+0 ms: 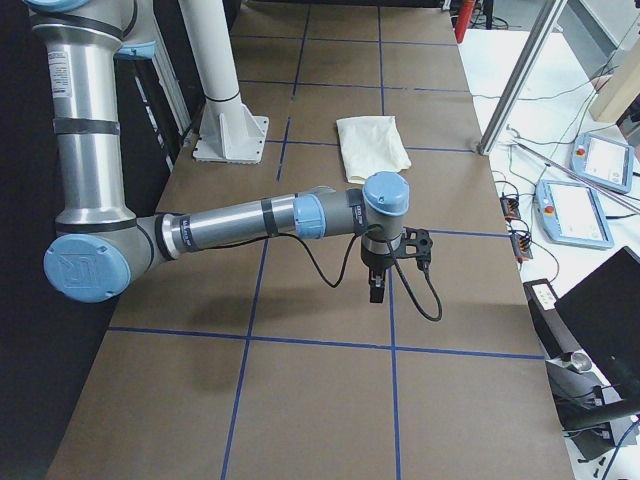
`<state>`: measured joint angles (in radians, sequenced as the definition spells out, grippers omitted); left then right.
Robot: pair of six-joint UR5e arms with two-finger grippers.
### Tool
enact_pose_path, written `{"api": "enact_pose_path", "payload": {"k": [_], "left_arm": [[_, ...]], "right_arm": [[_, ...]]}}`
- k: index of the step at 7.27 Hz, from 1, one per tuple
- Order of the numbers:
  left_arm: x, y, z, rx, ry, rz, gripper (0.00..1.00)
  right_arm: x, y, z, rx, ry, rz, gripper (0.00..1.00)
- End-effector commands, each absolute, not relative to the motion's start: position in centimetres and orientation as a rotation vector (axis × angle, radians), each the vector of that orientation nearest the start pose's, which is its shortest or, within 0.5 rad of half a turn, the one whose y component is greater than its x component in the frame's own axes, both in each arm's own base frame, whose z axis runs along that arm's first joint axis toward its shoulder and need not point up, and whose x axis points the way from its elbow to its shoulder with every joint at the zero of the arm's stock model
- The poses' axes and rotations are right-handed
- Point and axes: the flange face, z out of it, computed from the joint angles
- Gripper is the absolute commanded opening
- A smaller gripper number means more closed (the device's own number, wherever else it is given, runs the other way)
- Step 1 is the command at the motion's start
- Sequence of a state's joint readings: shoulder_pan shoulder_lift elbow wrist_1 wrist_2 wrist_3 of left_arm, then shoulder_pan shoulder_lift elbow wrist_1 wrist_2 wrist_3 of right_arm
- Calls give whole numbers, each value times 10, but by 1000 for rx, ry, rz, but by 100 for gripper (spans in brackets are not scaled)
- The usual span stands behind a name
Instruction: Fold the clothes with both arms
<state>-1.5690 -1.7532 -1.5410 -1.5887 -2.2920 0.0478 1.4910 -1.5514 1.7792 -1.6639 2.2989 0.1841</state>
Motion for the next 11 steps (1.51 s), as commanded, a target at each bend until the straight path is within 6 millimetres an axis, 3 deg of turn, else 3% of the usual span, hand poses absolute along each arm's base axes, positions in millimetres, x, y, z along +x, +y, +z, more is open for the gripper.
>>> {"api": "enact_pose_path", "payload": {"k": [1, 2, 3, 4, 5, 6, 7, 9, 10, 11], "left_arm": [[-73, -540, 587, 102, 754, 81, 100], [-74, -534, 581, 120, 758, 85, 100], [-70, -508, 599, 85, 791, 72, 100], [-63, -486, 593, 96, 867, 85, 100], [-63, -480, 581, 134, 861, 102, 100], [-62, -483, 586, 124, 861, 98, 100], [-62, -484, 589, 121, 858, 96, 100], [-64, -485, 592, 120, 826, 100, 100], [-64, -485, 578, 142, 823, 111, 100], [-64, -482, 579, 140, 818, 109, 100]], "right_arm": [[29, -486, 579, -17, -744, 50, 100], [29, -484, 581, -24, -749, 54, 100], [29, -484, 584, -30, -749, 56, 100], [24, -487, 595, -49, -745, 51, 100], [24, -485, 597, -51, -746, 50, 100], [24, -485, 596, -49, -750, 51, 100], [24, -483, 611, -79, -746, 62, 100], [24, -481, 612, -74, -744, 61, 100], [25, -481, 616, -81, -738, 68, 100], [24, -481, 614, -83, -743, 73, 100]]}}
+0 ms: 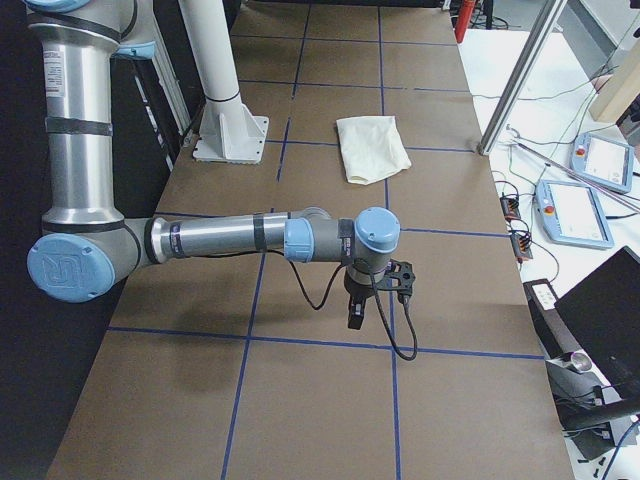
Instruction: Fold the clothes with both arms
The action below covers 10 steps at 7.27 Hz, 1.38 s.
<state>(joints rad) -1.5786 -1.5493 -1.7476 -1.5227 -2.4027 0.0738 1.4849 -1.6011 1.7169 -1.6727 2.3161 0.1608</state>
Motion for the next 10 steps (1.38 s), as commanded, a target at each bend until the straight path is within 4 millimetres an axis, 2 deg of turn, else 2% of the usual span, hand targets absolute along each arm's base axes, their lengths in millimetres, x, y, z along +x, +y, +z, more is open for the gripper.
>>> {"api": "enact_pose_path", "payload": {"k": [1, 4, 10], "left_arm": [[-64, -478, 588, 123, 818, 101, 100], [-70, -470, 610, -1, 763, 44, 100], [-72, -470, 613, -2, 738, 39, 100]], "right_arm": [[24, -483, 609, -74, -745, 72, 100], [24, -483, 609, -72, -744, 71, 100], [25, -482, 610, -72, -739, 73, 100]]}}
